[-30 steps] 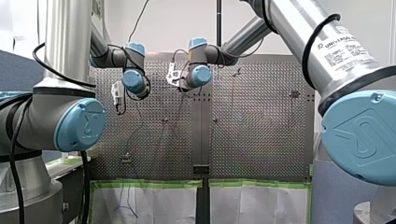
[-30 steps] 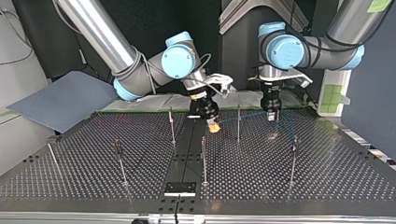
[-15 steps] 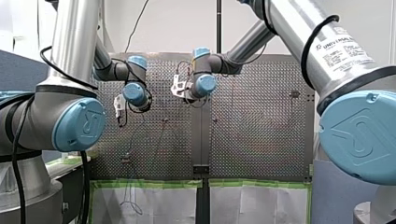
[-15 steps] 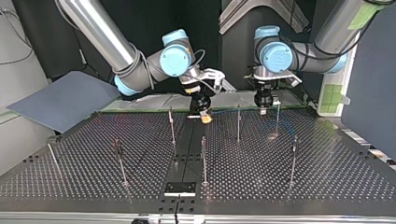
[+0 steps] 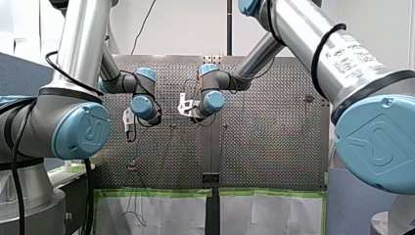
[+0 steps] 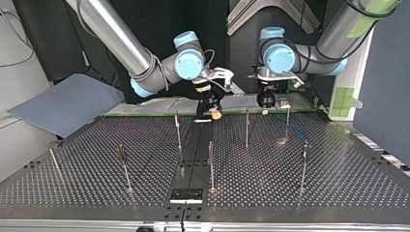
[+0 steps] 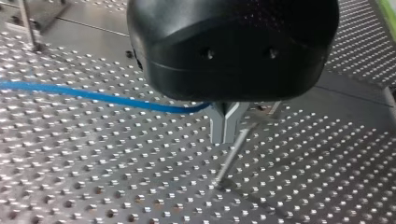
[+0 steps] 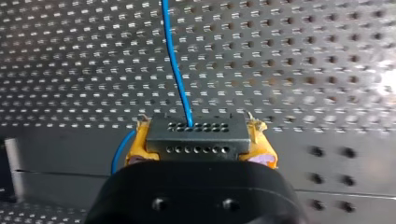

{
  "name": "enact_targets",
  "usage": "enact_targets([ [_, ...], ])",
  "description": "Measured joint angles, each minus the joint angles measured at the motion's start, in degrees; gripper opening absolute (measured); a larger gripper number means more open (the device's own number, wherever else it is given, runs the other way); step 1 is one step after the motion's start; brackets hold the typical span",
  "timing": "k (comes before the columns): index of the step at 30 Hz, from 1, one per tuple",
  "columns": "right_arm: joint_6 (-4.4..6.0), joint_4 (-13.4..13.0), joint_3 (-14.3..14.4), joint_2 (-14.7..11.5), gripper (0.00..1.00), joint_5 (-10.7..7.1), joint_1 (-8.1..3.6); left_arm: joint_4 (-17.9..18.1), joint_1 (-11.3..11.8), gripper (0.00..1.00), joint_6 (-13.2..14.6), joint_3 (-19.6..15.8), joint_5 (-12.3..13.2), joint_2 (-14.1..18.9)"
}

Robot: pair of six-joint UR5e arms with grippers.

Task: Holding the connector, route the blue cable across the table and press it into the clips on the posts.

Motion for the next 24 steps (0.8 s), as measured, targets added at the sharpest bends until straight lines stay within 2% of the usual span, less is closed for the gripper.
enact_targets([
  [9, 0.06, -0.61, 0.00, 2.58, 0.00, -0.55, -0.43, 3.47, -0.08, 0.01, -1.28, -0.03, -0.29, -4.56],
  [16, 0.75, -2.54, 0.00, 2.91, 0.00, -1.44, -1.10, 5.65, 0.10, 0.01, -1.44, -0.02, 0.56, -7.97],
  [24, 1.02, -2.99, -0.02, 3.01, 0.00, -2.18, -2.12, 8.12, 0.85, 0.01, -1.90, 0.95, 1.44, -10.24],
])
